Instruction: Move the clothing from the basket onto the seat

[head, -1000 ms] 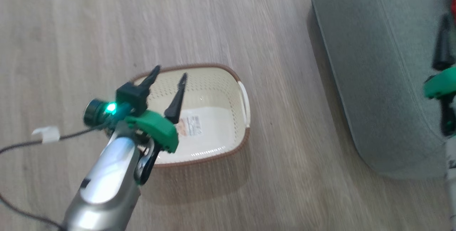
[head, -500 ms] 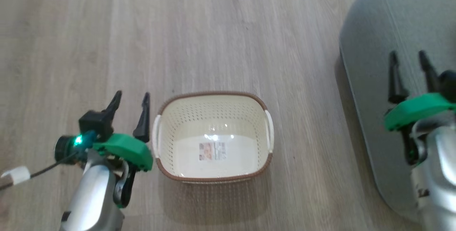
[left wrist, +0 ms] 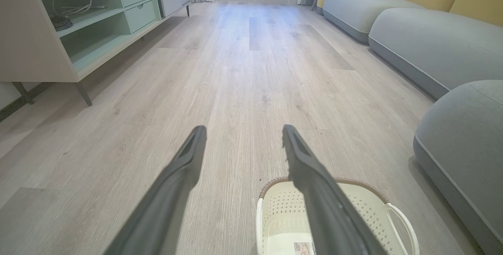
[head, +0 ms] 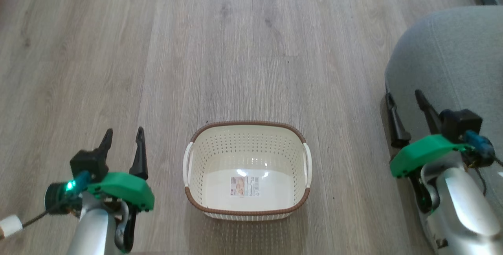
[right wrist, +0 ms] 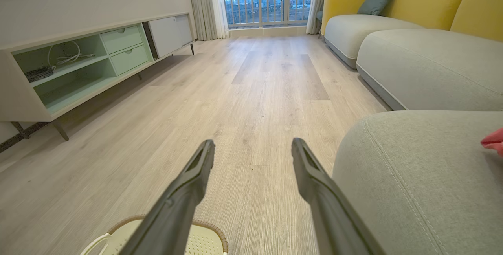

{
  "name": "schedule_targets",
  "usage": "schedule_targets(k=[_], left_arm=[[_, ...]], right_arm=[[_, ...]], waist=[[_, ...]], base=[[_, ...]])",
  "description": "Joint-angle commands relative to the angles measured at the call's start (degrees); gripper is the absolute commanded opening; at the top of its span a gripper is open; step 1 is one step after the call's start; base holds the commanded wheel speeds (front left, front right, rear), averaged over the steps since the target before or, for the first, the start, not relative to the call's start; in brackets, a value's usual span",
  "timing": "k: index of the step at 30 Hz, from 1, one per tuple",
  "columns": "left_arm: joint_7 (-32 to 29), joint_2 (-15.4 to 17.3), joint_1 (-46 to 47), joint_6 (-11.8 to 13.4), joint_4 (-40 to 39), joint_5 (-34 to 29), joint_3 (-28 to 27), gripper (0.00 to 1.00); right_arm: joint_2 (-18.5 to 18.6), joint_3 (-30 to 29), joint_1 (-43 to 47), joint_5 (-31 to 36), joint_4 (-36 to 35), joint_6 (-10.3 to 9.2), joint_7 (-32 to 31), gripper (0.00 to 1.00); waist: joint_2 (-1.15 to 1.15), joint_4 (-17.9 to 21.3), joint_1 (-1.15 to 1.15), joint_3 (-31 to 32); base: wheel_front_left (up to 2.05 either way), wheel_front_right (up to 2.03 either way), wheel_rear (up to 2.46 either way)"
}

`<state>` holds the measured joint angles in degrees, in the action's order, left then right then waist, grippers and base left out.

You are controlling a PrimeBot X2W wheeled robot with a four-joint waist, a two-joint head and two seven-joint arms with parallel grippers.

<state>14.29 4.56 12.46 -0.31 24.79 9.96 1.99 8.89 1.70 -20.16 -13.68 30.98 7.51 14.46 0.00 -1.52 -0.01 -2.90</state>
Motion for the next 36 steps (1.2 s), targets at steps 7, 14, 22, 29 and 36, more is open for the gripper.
schedule_targets(k=[7, 14, 22, 29, 36], left_arm=[[0.71, -0.57, -1.36, 0.36, -3.9, -1.95, -4.57, 1.0], [0.71, -1.31, -3.3, -0.41, -5.95, -2.59, -6.68, 1.0], [0.71, -1.59, -3.92, -1.45, -7.32, -3.24, -7.49, 1.0], [0.71, -1.66, -4.02, -1.4, -8.02, -3.58, -7.69, 1.0], [0.71, -1.67, -4.0, -1.58, -7.54, -2.81, -7.68, 1.0]], right_arm=[[-0.36, 2.24, 0.9, -0.31, -1.33, -0.02, 0.53, 1.0], [-1.14, 2.96, 2.23, -0.85, -1.14, -0.02, 0.53, 1.0], [-1.16, 3.85, 2.24, -1.12, -0.63, -0.02, 0.53, 1.0], [-1.06, 4.2, 1.87, -1.44, -0.4, -0.02, 0.53, 1.0], [-1.33, 3.74, 1.75, -1.24, -0.25, -0.02, 0.53, 1.0]], waist=[[0.0, 0.41, 0.01, 1.32], [0.0, 1.59, 0.01, 2.01], [0.0, 1.97, 0.01, 2.1], [0.0, 1.99, 0.01, 2.19], [0.0, 2.05, 0.01, 2.03]], base=[[0.0, 0.0, 0.0], [0.0, 0.0, 0.0], [0.0, 0.0, 0.0], [0.0, 0.0, 0.0], [0.0, 0.0, 0.0]])
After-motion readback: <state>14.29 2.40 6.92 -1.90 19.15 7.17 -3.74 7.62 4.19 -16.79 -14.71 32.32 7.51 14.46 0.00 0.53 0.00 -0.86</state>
